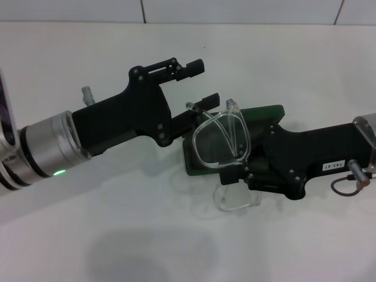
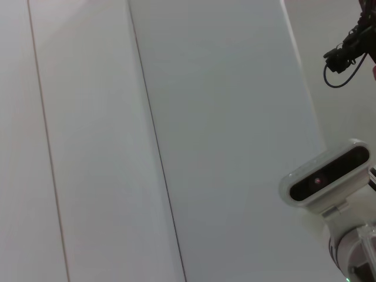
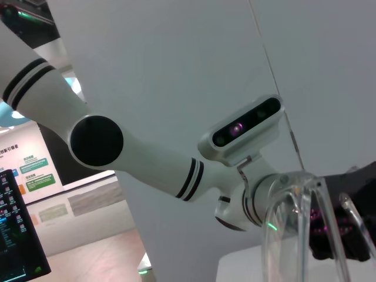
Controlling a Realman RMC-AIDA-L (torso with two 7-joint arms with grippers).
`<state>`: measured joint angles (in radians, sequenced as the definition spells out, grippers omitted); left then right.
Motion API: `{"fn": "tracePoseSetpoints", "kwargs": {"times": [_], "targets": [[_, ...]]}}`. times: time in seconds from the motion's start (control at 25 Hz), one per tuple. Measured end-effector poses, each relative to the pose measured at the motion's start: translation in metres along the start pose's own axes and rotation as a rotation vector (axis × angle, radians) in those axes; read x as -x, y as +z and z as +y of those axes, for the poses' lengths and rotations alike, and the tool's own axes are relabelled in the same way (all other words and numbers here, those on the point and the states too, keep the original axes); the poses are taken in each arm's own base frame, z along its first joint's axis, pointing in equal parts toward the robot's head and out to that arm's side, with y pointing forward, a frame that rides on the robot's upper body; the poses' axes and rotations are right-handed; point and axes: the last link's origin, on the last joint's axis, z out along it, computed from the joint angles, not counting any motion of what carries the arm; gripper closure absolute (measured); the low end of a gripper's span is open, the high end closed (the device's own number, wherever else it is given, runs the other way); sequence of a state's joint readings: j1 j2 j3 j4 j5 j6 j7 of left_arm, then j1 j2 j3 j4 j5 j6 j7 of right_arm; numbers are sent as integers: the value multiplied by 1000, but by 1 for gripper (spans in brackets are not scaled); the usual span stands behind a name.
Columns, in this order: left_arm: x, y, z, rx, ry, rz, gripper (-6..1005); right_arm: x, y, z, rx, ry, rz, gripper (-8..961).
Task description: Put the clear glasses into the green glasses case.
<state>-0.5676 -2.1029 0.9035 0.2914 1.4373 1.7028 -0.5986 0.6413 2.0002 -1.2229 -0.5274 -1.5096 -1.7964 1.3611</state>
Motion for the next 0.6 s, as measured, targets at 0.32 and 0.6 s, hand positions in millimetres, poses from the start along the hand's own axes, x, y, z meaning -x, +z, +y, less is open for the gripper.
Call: {"fn": "tracePoseSetpoints", "kwargs": {"times": [0.32,0.6], "targets": [[1,-2,1,-1,14,-4,480,-1,-2,-8,-46,26,27,837],[2,0,4,30,10,-15,480,-3,-2,-11,-70,27,38,837]]}}
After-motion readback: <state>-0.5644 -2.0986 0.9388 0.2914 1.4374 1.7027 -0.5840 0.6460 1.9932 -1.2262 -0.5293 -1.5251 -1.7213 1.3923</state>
